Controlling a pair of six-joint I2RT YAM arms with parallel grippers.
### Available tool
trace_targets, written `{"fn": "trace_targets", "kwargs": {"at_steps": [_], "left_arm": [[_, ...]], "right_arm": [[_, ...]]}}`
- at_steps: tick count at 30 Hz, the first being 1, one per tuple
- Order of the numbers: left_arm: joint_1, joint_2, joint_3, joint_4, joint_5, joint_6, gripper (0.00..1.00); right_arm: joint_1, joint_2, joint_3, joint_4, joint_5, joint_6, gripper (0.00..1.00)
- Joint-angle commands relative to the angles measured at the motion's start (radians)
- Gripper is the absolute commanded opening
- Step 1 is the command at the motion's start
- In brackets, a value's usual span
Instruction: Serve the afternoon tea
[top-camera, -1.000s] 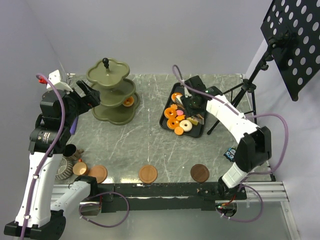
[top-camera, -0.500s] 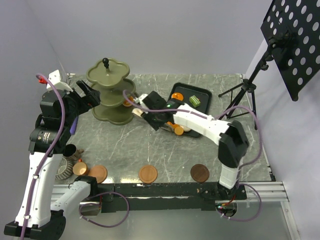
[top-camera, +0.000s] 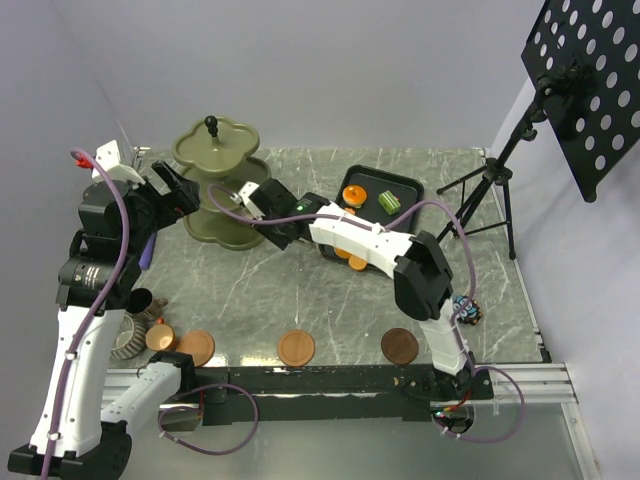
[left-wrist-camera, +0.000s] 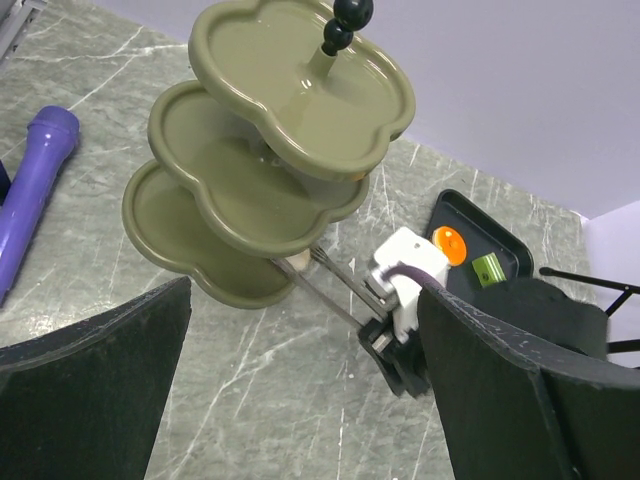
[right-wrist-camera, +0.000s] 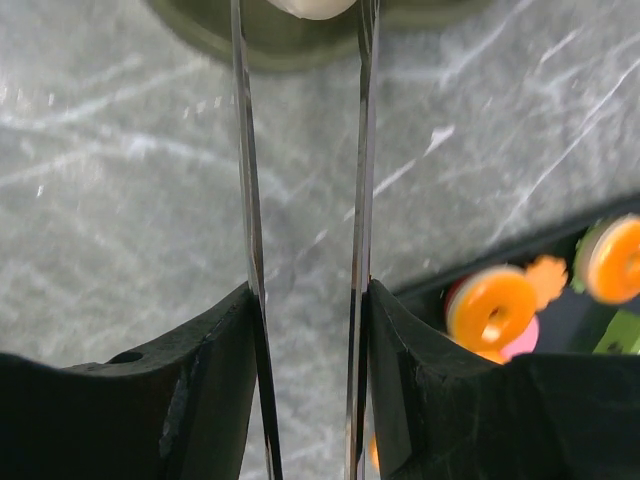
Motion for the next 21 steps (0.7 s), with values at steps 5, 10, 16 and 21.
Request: {"fn": "trace_targets", "kwargs": {"at_steps": [5, 10, 16, 21], "left_arm": [[0.003, -0.021, 0.034, 0.027, -0.024, 0.033, 1.00], [0.003, -0.024, 0.029, 0.025, -0.019, 0.030, 1.00], [0.003, -0.027, 0.025, 0.027, -0.015, 0.033, 1.00], [0.002, -0.027, 0.028, 0.025, -0.019, 0.033, 1.00]], "right_arm": [[0.008, 0.093, 0.143, -0.006, 0.031, -0.067, 0.50], [0.008, 0.102, 0.150, -0.006, 0.025, -0.056, 0.59], [0.008, 0.102, 0.160, -0.008, 0.016, -0.050, 0.66], [0.009, 0.084, 0.152, -0.002, 0.025, -0.042, 0.65]]}}
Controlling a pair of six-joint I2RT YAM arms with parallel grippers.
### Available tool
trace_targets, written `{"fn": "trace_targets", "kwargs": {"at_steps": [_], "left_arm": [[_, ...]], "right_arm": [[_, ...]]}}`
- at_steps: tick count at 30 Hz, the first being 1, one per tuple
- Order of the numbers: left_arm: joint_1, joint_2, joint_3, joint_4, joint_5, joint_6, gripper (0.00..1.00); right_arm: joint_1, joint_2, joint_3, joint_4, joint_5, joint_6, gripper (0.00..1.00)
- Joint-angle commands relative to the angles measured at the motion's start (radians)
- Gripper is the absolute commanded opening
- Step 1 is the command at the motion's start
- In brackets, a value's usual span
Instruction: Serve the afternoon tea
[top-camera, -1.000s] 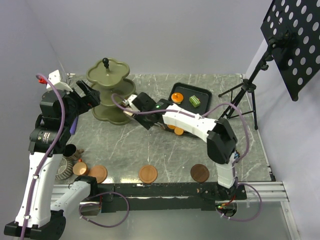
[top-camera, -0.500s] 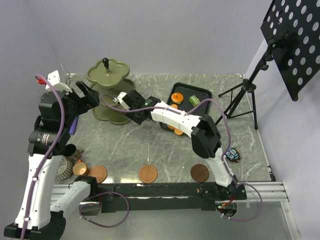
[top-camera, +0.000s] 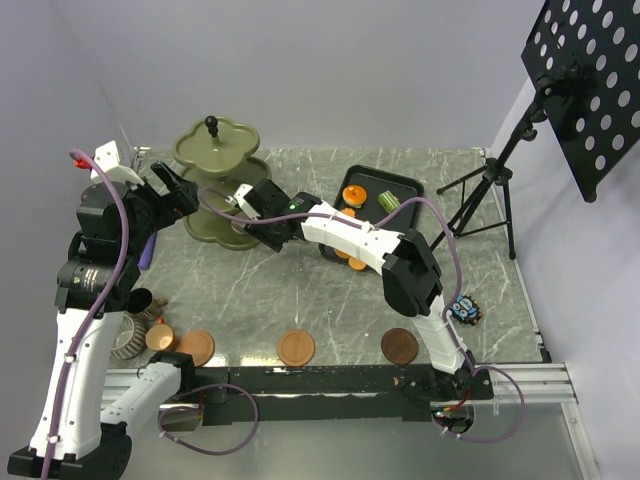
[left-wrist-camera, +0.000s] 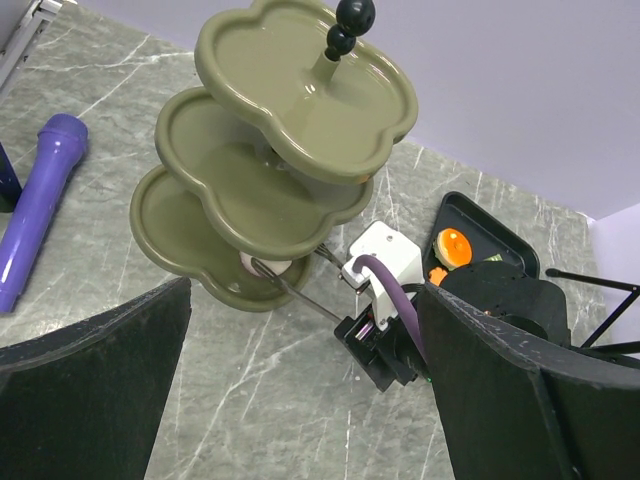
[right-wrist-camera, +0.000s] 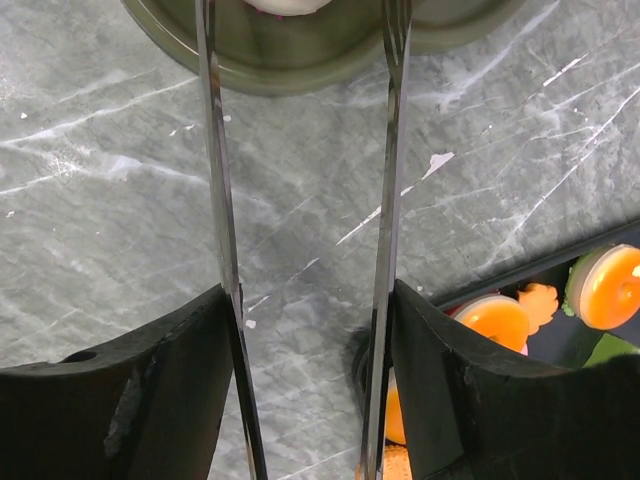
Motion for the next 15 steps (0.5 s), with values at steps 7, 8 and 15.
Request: {"fn": "trace_targets", "kwargs": {"at_steps": [7, 8, 15], "left_arm": [[0.002, -0.016, 0.026, 0.025, -0.016, 0.014, 1.00], [0.002, -0.015, 0.026, 0.025, -0.016, 0.014, 1.00], [0.002, -0.007, 0.033, 0.022, -0.019, 0.022, 1.00]], "right_arm": [[0.009, -0.150, -0.062, 0.043, 0.028, 0.058, 0.63], [0.009, -0.173, -0.086, 0.042, 0.030, 0.067, 0.63], [0.005, -0.367, -0.316, 0.063, 0.114, 0.118, 0.62]]}}
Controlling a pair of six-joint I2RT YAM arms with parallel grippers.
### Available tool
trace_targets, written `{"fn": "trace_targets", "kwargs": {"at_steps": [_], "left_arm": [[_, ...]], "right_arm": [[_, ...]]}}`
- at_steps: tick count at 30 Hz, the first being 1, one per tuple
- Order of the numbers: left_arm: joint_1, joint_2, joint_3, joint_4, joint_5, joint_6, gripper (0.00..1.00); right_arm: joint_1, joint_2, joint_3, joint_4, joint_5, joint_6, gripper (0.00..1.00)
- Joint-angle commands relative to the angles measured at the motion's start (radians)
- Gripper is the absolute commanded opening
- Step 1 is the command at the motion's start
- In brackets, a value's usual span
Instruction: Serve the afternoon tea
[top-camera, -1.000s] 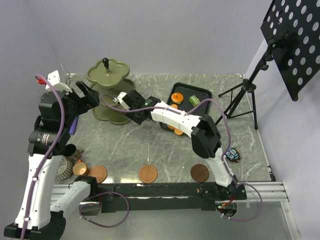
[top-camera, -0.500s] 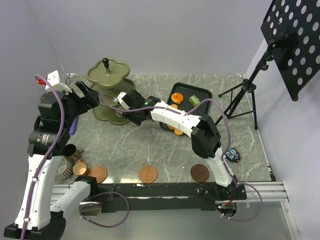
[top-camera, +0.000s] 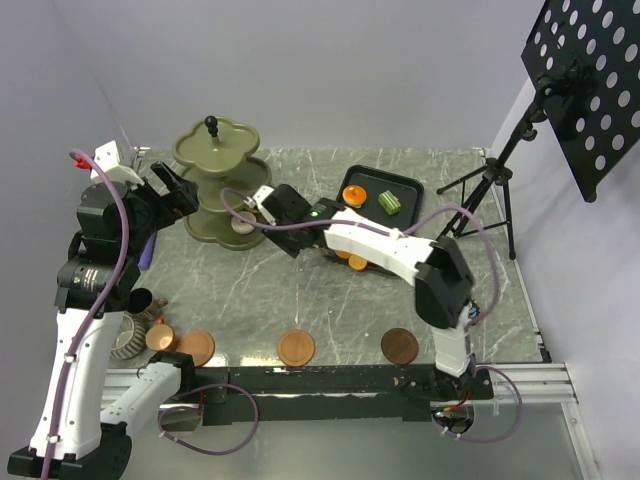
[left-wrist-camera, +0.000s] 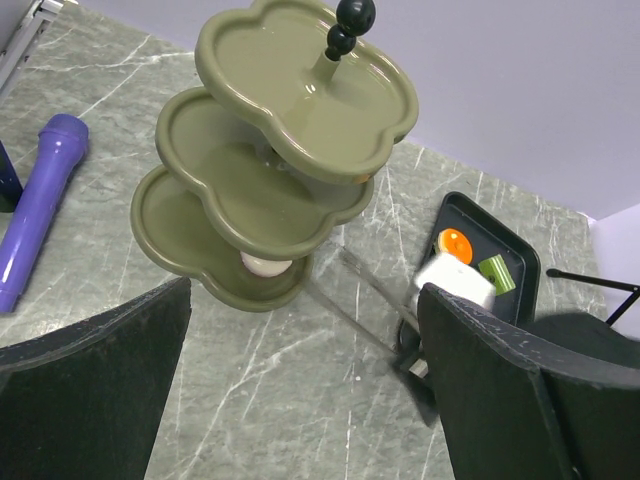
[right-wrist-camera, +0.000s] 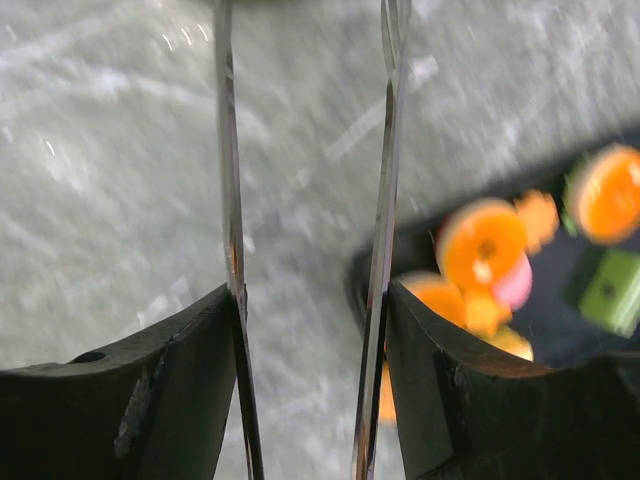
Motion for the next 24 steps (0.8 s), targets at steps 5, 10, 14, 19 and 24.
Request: {"fn": "trace_targets", "kwargs": {"at_steps": [5, 10, 14, 19, 24], "left_arm": [[0.002, -0.006, 0.037, 0.022, -0.021, 0.023, 1.00], [0.002, -0.003, 0.037, 0.025, -0.009, 0.017, 1.00], [0.003, 0.000, 0.041, 0.027, -0.011, 0.018, 1.00], [0.003, 0.000, 0.047, 0.025, -0.011, 0.021, 1.00], [0.005, 0.000, 0.055, 0.021, -0.018, 0.024, 1.00]], "right_arm": [[-0.053, -0.290, -0.212, 0.037, 0.111, 0.081, 0.62], [-0.212, -0.336, -0.269, -0.024, 0.086, 0.159, 0.62], [-0.330, -0.319, -0.232, -0.093, 0.060, 0.211, 0.62], [-0.430, -0.235, -0.169, -0.153, 0.010, 0.233, 0.61], [-0.470, -0.169, -0.114, -0.161, -0.029, 0.233, 0.62]]}}
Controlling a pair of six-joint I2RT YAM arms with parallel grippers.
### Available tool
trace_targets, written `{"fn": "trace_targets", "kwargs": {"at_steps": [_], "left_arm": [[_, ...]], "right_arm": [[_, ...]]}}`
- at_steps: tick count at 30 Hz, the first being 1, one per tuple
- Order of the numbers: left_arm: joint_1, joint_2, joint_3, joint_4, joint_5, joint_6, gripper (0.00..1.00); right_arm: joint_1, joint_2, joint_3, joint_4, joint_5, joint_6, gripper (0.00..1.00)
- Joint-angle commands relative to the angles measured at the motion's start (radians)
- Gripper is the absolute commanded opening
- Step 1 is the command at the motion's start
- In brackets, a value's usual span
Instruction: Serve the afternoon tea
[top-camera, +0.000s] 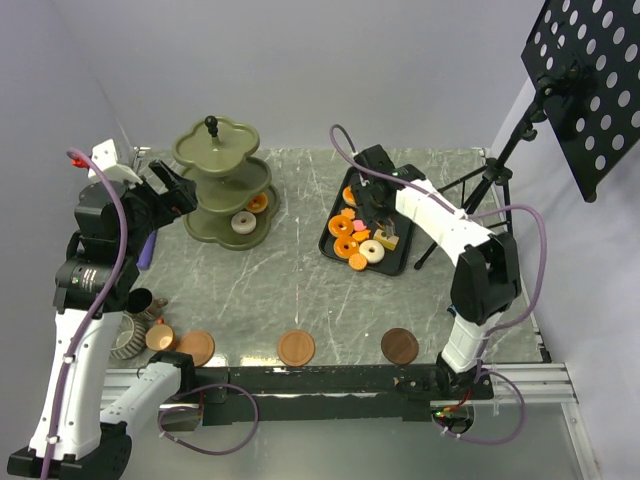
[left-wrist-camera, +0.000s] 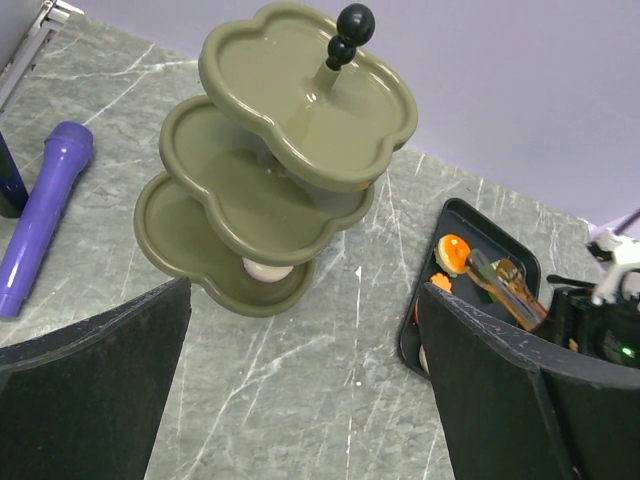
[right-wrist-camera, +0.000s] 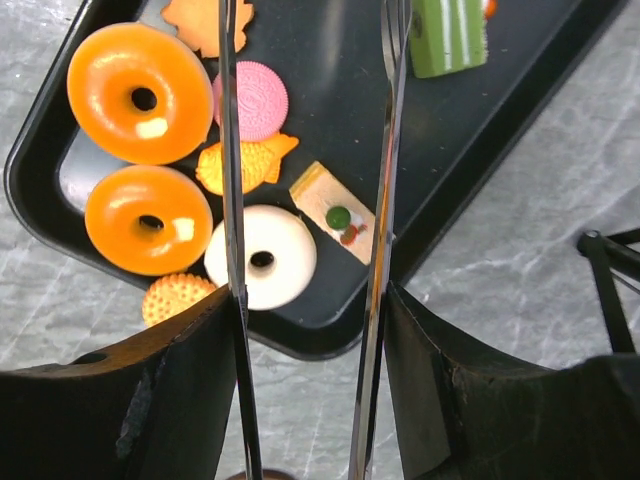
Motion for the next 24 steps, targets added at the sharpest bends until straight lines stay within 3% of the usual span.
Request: {"fn": "trace_targets", "kwargs": {"at_steps": [1, 24], "left_arm": [[0.003, -0.003, 0.045, 0.021, -0.010, 0.021, 1.00], [0.012, 0.006, 0.043, 0.026, 0.005, 0.011, 1.00]], "right_arm": [[-0.020, 0.045, 0.084, -0.034, -0.045, 0.021, 0.62], [-0.015, 0.214, 0.193, -0.015, -0.006, -0.022, 0.61]]}}
